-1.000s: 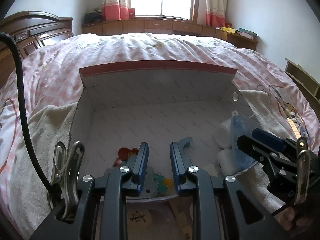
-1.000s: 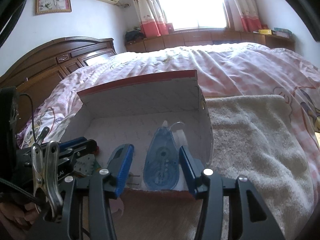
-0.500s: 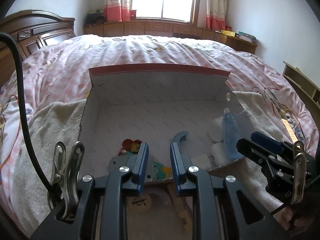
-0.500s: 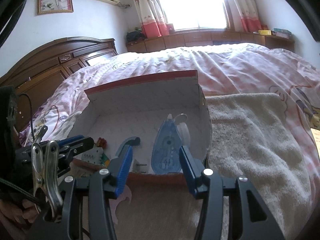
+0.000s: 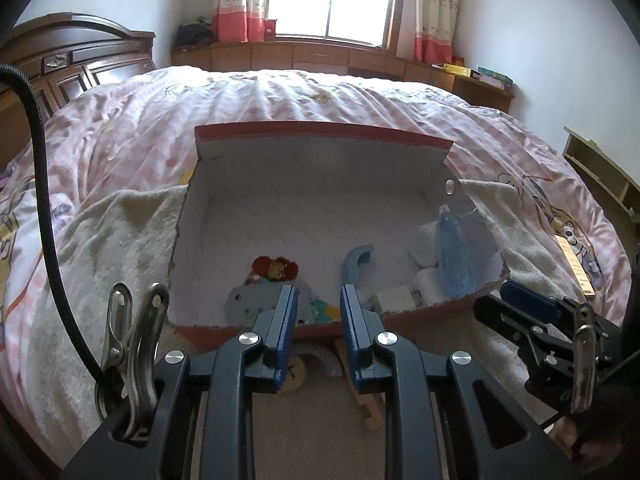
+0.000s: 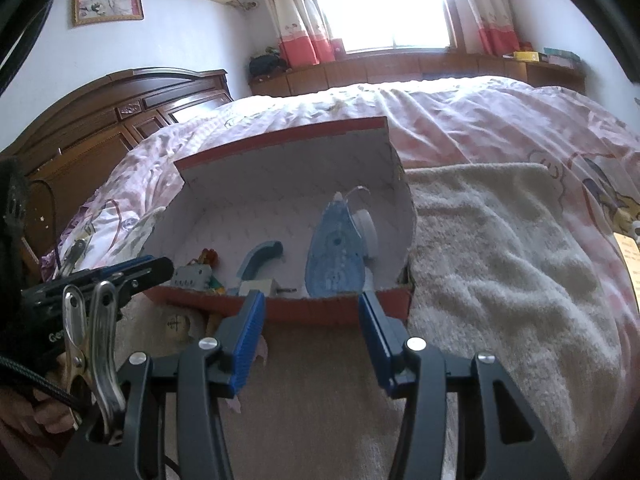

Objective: Organize rigid objects
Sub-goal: 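Withdraw both grippers from the box, then close the left gripper on the round wooden chess piece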

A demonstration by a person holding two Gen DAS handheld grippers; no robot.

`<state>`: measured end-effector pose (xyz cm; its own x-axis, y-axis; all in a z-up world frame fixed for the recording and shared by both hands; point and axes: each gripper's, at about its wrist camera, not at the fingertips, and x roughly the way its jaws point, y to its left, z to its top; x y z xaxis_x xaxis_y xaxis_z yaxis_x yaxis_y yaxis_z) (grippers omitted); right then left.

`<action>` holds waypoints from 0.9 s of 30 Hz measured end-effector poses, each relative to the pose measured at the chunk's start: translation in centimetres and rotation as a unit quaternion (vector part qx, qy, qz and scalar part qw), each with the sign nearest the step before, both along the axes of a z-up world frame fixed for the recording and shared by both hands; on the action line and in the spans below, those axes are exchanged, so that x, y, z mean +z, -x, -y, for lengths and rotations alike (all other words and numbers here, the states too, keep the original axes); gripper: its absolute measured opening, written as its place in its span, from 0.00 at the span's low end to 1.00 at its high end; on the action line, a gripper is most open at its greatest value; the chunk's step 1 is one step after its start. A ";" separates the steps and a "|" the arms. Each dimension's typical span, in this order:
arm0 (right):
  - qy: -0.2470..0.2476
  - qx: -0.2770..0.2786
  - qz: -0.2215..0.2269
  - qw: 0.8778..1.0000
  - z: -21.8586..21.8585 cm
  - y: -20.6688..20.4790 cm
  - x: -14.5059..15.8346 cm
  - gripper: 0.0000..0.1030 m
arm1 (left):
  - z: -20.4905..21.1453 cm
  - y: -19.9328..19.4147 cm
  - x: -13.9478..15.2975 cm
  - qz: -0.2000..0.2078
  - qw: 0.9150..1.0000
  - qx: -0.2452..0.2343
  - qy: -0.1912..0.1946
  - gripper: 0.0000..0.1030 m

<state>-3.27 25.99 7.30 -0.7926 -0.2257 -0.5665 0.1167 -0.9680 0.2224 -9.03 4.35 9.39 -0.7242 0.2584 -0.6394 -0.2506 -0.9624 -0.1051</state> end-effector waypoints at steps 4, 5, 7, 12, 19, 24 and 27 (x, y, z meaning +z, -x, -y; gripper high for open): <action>-0.002 -0.003 0.008 1.000 -0.2 -0.4 -0.4 0.49 | 0.7 -0.6 -0.3 0.004 1.000 0.005 -0.003 0.22; -0.002 -0.004 0.009 1.000 -0.3 -0.5 -0.5 0.49 | 0.9 -0.8 -0.5 0.007 1.000 0.005 -0.004 0.22; -0.001 -0.006 0.014 1.000 -0.5 -0.7 -0.7 0.49 | 1.1 -1.1 -0.7 0.011 1.000 0.005 -0.005 0.22; -0.005 -0.007 0.025 1.000 -0.7 -1.3 -1.4 0.50 | 1.5 -1.7 -1.6 0.023 1.000 0.006 -0.003 0.22; -0.015 -0.003 0.042 0.999 -0.6 -2.3 -2.6 0.50 | 1.8 -1.8 -3.4 0.051 0.999 0.003 0.007 0.31; -0.014 -0.003 0.056 0.998 -0.6 -2.5 -3.4 0.50 | 1.7 -1.2 -4.8 0.077 0.997 0.004 0.010 0.38; -0.014 -0.002 0.062 0.998 -0.7 -2.6 -3.9 0.50 | 1.8 -1.0 -5.3 0.085 0.996 0.003 0.002 0.38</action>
